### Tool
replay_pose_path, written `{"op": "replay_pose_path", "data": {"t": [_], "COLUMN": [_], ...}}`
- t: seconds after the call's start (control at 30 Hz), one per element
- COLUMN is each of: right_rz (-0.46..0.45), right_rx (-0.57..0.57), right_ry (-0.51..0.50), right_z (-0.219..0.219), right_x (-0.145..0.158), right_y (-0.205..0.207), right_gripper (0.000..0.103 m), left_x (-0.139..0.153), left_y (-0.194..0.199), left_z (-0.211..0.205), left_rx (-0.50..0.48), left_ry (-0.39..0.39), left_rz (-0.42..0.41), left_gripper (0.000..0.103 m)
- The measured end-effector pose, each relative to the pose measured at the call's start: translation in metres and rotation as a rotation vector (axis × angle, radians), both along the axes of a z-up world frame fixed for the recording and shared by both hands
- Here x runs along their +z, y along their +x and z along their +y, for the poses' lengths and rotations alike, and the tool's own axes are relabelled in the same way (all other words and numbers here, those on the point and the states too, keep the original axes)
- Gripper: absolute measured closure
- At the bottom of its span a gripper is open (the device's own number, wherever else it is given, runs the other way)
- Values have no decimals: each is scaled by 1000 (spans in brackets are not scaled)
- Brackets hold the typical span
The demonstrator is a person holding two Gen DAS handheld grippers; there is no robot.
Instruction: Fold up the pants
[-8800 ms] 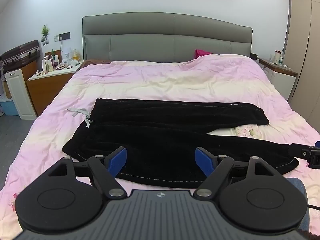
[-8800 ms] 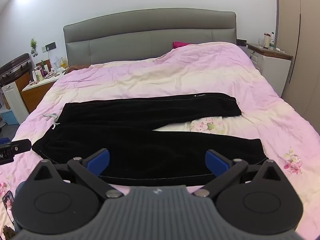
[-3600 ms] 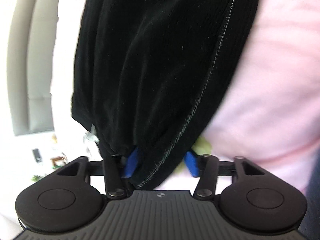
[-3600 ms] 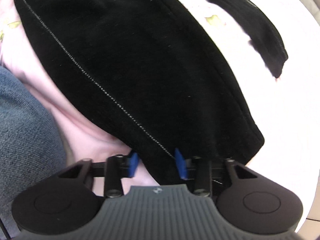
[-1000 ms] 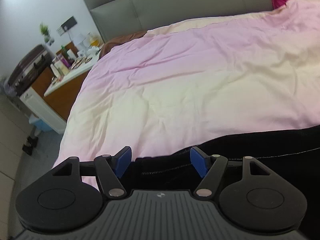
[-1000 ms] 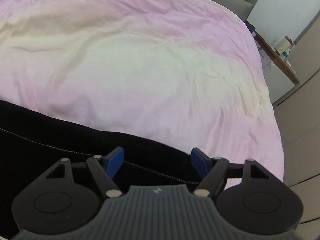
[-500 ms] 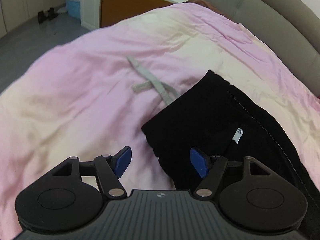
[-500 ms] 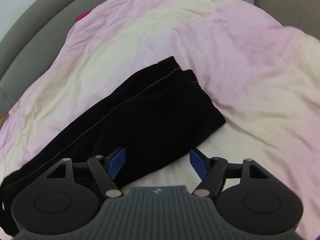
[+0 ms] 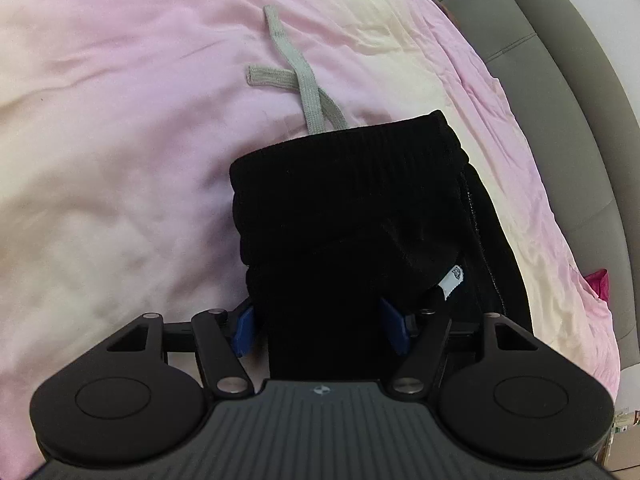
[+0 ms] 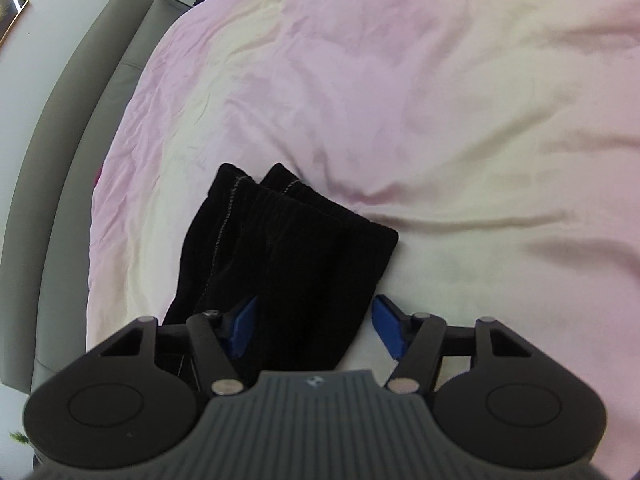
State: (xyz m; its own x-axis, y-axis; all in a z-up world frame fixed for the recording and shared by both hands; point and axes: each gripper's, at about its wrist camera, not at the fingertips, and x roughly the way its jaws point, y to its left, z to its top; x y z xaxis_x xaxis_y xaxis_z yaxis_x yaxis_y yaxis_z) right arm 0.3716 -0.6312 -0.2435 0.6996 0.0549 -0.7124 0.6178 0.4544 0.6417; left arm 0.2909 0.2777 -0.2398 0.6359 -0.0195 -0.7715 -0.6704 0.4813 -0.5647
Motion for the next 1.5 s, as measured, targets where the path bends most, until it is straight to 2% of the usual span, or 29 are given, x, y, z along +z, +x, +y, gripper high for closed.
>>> {"op": "replay_pose_path", "data": {"t": [0.07, 0.13, 0.17, 0.2, 0.23, 0.27, 0.3, 0.4, 0.63, 0.8, 0.87, 0.93, 1.0, 1.13, 1.2, 1.33, 1.43, 1.5], "right_rz": [-3, -37, -48, -55, -59, -65, -70, -22, -39, -93, -97, -81, -47, 37, 87, 142, 148, 150], "right_rx": [-24, -55, -58, -59, -58, -61, -59, -16, 100, 144, 157, 162, 151, 136, 97, 16, -3, -8], "right_ry": [43, 43, 32, 17, 22, 29, 30, -65, -227, -262, -265, -261, -236, -198, -124, -5, 20, 27], "right_z": [-3, -3, -3, -1, -1, -1, -1, 5, 26, 34, 29, 19, 4, -22, -36, -51, -52, -51], "right_x": [-15, -25, -25, -25, -24, -22, -18, 11, 118, 180, 193, 197, 191, 160, 124, 54, 25, 17], "right_y": [4, 5, 6, 9, 12, 14, 17, 30, 50, 24, 5, -26, -60, -132, -168, -207, -217, -220], "right_gripper": [38, 38, 45, 60, 64, 80, 86, 90, 92, 92, 92, 92, 92, 92, 92, 92, 93, 92], "left_x": [-7, -13, -14, -13, -10, -5, 2, 29, 107, 142, 148, 144, 134, 94, 68, 33, 17, 17], "left_y": [4, 8, 10, 11, 14, 16, 19, 26, 27, -11, -33, -62, -94, -140, -155, -160, -164, -165], "left_z": [-2, -4, -5, -6, -7, -8, -10, -20, -42, -38, -34, -28, -26, -33, -31, -27, -21, -17], "left_rx": [13, 33, 44, 56, 68, 73, 74, 58, -5, -4, -10, -12, -18, -41, -14, -16, -54, -112], "left_ry": [-4, -4, -4, -3, -1, 13, 37, 108, 245, 218, 204, 150, 95, 77, 50, 61, 28, 34], "left_rz": [-2, -8, -3, 13, 36, 51, 71, 109, 113, 109, 128, 152, 174, 243, 265, 287, 318, 335], "left_gripper": [29, 32, 38, 47, 50, 55, 60, 67, 71, 71, 71, 72, 71, 71, 71, 70, 64, 50]}}
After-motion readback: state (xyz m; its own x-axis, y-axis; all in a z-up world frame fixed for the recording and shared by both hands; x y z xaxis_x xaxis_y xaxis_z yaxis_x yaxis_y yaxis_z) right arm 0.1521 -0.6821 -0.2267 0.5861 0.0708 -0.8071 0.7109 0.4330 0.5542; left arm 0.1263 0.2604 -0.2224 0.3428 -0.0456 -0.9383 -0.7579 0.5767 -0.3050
